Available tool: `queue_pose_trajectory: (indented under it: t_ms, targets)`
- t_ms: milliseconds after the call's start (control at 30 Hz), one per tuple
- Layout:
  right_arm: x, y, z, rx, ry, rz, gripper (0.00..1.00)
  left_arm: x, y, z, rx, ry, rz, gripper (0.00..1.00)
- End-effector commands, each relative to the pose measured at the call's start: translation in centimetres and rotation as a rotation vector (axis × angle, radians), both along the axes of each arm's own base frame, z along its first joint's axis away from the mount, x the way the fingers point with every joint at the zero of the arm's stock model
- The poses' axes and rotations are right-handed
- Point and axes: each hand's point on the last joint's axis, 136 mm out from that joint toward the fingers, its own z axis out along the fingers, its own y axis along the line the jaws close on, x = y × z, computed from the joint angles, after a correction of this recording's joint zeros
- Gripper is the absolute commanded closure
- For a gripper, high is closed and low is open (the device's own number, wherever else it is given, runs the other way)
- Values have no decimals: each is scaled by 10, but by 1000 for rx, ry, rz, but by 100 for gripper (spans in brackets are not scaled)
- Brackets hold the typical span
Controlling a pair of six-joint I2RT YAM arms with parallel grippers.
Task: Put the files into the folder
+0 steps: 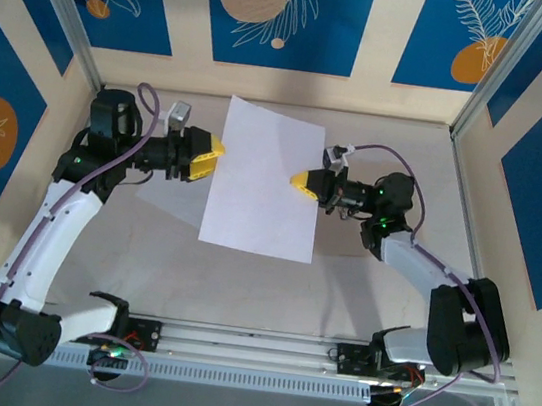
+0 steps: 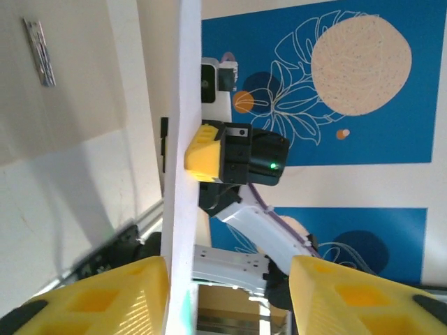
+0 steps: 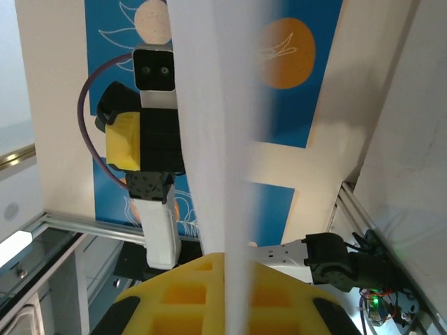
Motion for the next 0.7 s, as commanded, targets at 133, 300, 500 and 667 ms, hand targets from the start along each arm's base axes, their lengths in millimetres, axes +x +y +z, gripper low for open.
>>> queue_pose_trajectory:
  t_ms: [133,300,500,667]
  targets:
    - [-10,-36,-21,-486,-71,-155,100,5,17,-32,210,6,61,25]
    - [-4,-74,-36,-653,-30,-253,100,13,33,-61,373,20,132,19]
    - [-2,-108,-60,-895,49,-313,100,21,10,-102,397,61,146,23]
    - [-2,-125,-66,-1023,67,-329,100,29,-29,-146,460,96,94,31]
